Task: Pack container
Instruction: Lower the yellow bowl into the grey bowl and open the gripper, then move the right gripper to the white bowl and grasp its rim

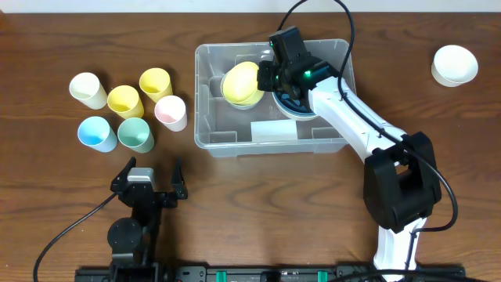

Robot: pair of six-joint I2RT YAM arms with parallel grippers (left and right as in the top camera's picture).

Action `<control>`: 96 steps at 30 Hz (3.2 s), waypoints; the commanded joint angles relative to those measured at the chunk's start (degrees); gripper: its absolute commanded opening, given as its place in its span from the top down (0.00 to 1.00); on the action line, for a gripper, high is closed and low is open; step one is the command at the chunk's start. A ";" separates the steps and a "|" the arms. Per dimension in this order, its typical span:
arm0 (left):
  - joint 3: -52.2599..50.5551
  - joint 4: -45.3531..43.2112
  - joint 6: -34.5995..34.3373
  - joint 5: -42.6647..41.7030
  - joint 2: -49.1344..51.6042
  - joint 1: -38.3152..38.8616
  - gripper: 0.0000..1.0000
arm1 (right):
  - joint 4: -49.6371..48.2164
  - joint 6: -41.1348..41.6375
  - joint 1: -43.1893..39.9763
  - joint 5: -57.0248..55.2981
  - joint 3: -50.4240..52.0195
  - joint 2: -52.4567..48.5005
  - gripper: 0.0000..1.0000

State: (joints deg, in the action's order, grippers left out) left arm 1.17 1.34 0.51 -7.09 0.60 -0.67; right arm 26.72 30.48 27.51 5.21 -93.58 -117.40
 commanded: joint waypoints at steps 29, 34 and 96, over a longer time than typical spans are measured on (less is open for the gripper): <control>-0.94 2.05 0.98 -0.81 -0.24 -0.28 0.02 | -1.79 -4.39 2.89 0.76 -0.37 -1.55 0.76; -0.94 2.05 0.98 -0.81 -0.24 -0.28 0.02 | -1.36 -4.33 2.89 0.79 -0.37 -3.34 0.77; -0.94 2.05 0.98 -0.81 -0.24 -0.28 0.02 | 32.68 -4.11 -56.08 -1.27 -20.02 -7.23 0.28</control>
State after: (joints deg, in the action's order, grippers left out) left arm 1.17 1.34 0.51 -7.09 0.60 -0.67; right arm 60.66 26.68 -27.38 3.01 -113.71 -123.48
